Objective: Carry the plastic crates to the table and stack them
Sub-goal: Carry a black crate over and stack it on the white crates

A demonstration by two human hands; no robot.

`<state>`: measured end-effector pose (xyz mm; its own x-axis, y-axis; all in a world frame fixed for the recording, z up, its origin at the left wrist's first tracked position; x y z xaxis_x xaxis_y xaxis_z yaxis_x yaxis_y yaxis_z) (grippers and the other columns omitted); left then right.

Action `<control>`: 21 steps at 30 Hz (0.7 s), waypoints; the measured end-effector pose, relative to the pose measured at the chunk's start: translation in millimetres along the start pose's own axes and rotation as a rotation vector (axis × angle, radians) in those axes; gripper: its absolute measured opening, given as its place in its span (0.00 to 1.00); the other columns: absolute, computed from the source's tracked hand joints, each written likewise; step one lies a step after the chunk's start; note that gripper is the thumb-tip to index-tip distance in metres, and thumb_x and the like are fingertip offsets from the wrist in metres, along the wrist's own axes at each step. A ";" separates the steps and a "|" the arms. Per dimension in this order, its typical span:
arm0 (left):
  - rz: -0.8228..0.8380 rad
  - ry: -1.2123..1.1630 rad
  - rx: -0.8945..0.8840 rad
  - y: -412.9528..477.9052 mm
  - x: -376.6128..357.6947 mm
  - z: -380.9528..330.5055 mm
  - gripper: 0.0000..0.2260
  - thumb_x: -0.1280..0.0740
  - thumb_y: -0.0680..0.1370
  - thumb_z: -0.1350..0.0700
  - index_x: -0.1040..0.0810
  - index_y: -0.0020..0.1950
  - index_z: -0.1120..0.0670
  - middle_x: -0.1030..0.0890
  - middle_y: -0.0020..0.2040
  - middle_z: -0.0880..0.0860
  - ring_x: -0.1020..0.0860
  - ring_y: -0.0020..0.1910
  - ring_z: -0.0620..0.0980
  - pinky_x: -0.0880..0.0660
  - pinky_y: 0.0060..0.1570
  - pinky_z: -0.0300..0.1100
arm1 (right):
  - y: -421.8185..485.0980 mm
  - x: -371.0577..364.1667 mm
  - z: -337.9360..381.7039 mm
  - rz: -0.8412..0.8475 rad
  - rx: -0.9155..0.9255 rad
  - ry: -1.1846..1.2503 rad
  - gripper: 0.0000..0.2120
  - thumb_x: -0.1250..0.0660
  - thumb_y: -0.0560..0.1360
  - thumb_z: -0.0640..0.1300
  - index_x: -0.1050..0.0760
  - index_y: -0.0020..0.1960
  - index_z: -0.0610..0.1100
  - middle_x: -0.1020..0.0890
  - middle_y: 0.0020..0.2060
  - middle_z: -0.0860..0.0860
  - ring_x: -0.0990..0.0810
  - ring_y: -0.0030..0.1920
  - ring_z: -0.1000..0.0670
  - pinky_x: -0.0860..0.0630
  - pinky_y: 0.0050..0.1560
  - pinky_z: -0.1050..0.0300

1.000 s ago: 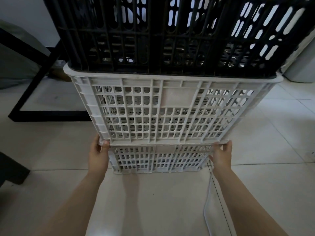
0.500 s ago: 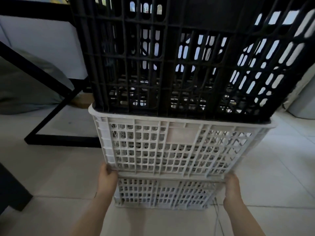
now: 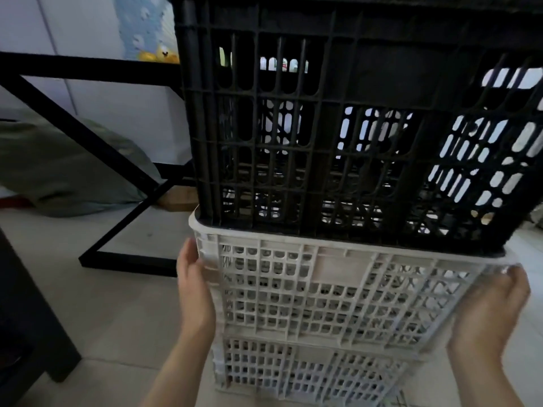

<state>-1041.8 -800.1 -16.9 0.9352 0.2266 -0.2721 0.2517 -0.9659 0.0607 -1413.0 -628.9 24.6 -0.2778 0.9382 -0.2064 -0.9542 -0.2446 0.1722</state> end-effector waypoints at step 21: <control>-0.002 0.352 -0.332 -1.8 -28.7 -79.0 0.22 0.33 0.77 0.48 0.34 0.68 0.50 0.26 0.60 0.45 0.24 0.45 0.36 0.31 0.40 0.32 | 20.0 -10.1 56.8 0.084 0.321 -0.422 0.21 0.31 0.75 0.47 0.27 0.67 0.45 0.26 0.59 0.46 0.34 0.46 0.63 0.30 0.57 0.58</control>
<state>-1049.4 -794.9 66.7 0.9477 0.3125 0.0652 0.2661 -0.8861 0.3794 -1422.9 -629.4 84.8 -0.2203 0.9516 0.2145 -0.8303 -0.2983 0.4707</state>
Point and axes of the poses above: each hand's wrist, its own y-axis towards the middle knuckle, its own x-axis out of the back of the hand, z = x × y, the point moved 6 cm from there along y, towards the middle knuckle
